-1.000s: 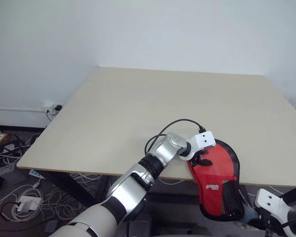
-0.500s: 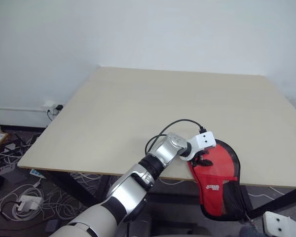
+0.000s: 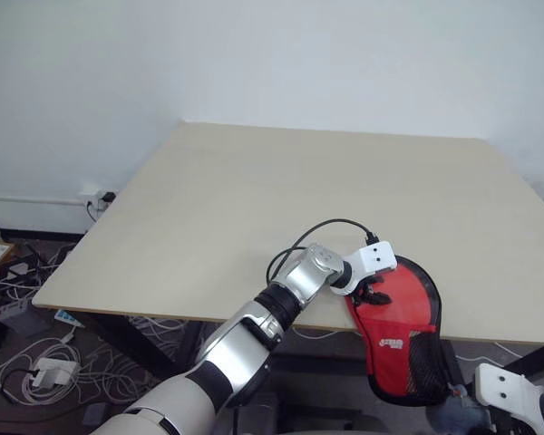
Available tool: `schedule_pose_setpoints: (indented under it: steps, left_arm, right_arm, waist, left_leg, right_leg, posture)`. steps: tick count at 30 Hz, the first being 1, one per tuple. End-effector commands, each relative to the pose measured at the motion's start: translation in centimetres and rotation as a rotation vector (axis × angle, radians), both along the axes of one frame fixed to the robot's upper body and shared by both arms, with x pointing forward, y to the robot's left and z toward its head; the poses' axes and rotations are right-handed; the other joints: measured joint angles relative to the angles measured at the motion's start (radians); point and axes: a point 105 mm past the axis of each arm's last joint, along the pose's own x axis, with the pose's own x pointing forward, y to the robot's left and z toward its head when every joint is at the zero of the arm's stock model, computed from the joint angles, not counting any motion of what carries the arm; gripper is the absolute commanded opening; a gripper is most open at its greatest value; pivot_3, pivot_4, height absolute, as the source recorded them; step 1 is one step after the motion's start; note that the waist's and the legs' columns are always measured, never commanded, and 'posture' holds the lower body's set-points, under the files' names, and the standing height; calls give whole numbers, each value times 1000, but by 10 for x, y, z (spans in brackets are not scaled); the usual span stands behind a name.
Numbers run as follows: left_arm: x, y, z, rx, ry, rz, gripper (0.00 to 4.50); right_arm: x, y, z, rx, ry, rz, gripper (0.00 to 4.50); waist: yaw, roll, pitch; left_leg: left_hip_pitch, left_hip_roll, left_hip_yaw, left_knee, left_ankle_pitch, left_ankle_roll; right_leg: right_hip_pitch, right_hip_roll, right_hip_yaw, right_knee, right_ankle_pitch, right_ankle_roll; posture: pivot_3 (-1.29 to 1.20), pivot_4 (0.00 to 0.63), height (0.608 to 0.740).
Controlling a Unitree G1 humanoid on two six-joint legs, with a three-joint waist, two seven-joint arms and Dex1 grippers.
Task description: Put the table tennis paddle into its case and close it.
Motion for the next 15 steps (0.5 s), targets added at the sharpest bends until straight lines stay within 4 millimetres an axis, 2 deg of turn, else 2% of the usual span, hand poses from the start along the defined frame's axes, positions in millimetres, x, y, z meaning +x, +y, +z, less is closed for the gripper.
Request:
schedule_pose_setpoints:
  steps: [1, 8, 15]
  left_arm:
    - [-8, -3, -14, 42, 50, -3, 2535]
    - [8, 4, -5, 21, 39, 50, 2535]
    - [28, 24, 4, -24, 51, 118, 2535]
  right_arm:
    - [1, -2, 11, 24, -21, -12, 3252]
    - [-11, -12, 10, 1, 0, -47, 3252]
    - [-3, -26, 11, -45, -54, -111, 3252]
  waist:
    - [0, 0, 0]
    - [-4, 0, 0]
    - [-8, 0, 0]
  left_leg:
    - [0, 0, 0, 0, 0, 0]
    - [0, 0, 0, 0, 0, 0]
    - [0, 0, 0, 0, 0, 0]
  right_leg:
    - [0, 0, 0, 0, 0, 0]
    - [0, 0, 0, 0, 0, 0]
    - [-1, 0, 0, 0, 0, 0]
  posture:
    - [0, 0, 715]
    - [0, 0, 715]
    - [0, 0, 715]
